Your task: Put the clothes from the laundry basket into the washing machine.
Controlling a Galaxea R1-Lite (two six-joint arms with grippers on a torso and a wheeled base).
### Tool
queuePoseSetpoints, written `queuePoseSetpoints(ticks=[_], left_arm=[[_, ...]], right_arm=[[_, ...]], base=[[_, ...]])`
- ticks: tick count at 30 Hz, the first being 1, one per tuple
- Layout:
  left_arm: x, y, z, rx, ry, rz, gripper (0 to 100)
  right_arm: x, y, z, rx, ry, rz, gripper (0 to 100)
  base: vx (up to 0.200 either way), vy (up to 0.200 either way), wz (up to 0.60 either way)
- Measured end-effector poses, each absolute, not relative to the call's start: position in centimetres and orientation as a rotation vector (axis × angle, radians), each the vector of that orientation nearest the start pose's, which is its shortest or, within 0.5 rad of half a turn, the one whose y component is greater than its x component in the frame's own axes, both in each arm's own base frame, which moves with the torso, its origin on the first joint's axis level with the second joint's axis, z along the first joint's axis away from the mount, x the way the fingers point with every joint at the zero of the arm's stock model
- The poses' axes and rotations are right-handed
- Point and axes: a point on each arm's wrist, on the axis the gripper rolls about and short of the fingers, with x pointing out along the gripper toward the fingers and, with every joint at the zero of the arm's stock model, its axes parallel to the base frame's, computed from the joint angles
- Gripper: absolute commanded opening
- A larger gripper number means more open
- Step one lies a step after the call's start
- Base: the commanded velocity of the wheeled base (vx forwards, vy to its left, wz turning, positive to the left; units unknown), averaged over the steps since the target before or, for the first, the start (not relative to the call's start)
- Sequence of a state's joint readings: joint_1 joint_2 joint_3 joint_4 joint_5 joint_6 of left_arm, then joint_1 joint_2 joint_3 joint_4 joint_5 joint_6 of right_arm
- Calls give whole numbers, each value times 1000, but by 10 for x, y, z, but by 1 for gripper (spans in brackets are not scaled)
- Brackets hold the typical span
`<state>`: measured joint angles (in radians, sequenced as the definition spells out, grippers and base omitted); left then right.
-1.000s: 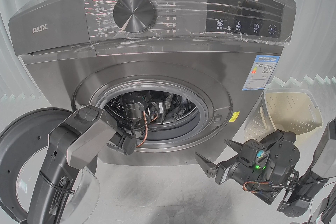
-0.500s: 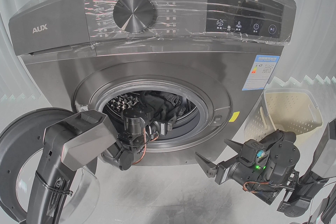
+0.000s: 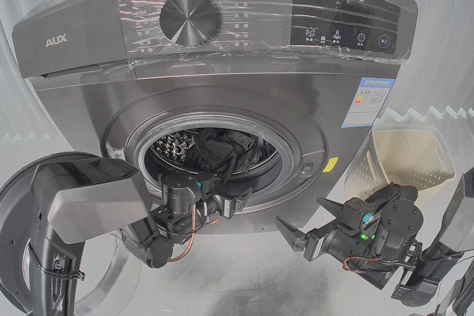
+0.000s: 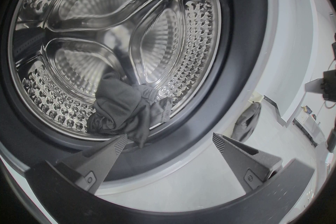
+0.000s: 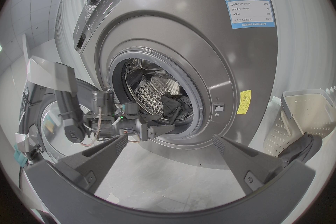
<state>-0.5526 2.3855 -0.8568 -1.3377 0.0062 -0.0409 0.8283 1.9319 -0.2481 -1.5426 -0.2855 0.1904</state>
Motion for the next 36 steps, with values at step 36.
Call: queuePoseSetpoints(ticks=[36], left_arm=[[150, -184, 125, -134, 145, -784, 100]], right_arm=[[166, 172, 105, 128, 117, 526, 100]], base=[[0, 0, 0]])
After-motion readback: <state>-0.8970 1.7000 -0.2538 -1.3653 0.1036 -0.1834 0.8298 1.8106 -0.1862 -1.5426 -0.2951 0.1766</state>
